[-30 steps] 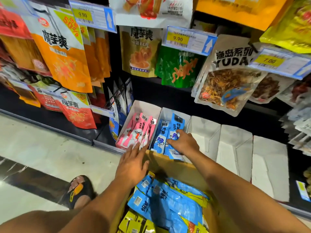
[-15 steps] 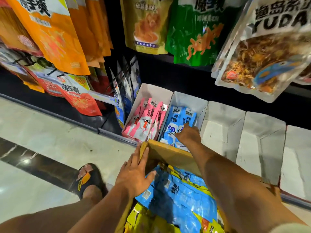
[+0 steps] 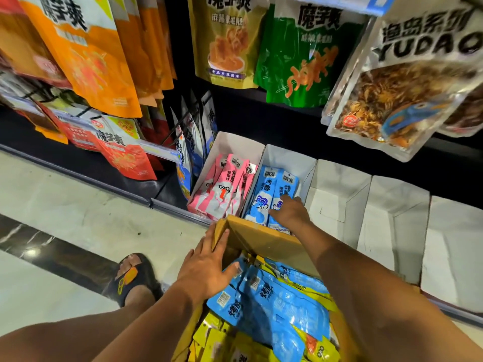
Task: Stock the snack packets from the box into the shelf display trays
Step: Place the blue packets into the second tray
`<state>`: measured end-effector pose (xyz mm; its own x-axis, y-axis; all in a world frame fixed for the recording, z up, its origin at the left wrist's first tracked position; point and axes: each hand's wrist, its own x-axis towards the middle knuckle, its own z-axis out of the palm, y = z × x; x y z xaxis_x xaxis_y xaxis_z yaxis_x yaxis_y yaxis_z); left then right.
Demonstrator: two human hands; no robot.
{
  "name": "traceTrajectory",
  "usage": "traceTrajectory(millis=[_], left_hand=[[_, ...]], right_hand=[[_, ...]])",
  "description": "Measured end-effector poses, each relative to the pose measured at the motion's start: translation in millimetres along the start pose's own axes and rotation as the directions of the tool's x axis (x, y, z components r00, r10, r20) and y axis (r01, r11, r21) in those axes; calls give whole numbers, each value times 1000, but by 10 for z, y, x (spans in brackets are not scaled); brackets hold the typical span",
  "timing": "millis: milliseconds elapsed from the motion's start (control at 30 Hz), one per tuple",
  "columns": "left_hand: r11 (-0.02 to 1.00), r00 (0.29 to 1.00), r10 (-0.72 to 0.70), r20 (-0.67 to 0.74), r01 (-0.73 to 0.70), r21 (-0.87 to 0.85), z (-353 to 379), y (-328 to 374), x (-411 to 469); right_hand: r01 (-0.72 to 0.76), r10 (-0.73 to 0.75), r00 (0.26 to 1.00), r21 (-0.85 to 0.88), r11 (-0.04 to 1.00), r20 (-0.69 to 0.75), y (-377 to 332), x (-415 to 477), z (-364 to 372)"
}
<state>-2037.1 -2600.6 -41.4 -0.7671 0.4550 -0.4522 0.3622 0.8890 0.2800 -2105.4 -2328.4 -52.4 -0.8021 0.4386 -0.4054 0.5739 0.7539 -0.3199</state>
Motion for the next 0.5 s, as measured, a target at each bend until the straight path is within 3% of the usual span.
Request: traceTrajectory(millis=[300,500], left_hand=[[1000,1000,8,6,-8,18,-108,29,-74],[997,998,54,-16,-53,52,-52,-43,-189]], right_hand=[[208,-205,976,33,978,-71,224,-766,-345],[416,-409,906,56,907,-110,535,-1437,-156]])
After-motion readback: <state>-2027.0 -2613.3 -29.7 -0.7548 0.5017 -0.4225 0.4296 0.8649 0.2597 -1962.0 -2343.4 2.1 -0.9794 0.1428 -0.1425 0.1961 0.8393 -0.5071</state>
